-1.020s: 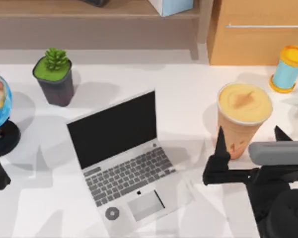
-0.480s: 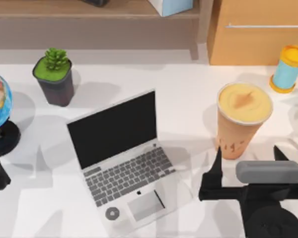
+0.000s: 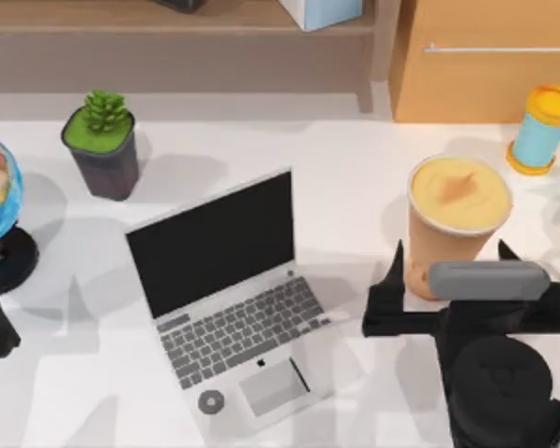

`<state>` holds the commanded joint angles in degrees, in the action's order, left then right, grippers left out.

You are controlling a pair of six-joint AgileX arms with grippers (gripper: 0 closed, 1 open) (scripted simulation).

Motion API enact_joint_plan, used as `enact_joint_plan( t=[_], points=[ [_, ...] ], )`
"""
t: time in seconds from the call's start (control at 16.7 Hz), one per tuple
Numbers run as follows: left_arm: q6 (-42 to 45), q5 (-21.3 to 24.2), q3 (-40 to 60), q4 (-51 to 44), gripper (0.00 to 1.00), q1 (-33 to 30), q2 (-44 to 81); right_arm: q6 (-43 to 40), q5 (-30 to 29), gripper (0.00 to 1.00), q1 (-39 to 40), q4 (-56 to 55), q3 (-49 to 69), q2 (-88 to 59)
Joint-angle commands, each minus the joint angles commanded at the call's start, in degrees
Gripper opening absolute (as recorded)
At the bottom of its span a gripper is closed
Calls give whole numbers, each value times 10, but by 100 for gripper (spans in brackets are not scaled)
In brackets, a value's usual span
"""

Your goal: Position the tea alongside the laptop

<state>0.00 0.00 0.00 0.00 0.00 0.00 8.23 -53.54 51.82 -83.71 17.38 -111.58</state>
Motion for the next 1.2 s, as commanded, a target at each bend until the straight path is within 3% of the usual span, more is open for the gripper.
enact_joint_plan(
  t=[0.24, 0.48, 1.2],
  points=[
    [0, 0, 0, 0, 100, 0, 0, -19, 73, 100, -75, -6, 50, -40],
    [0, 0, 0, 0, 100, 0, 0, -21, 79, 100, -80, -7, 54, -44],
    [0, 0, 0, 0, 100, 0, 0, -21, 79, 10, -80, -7, 54, -44]
  ],
)
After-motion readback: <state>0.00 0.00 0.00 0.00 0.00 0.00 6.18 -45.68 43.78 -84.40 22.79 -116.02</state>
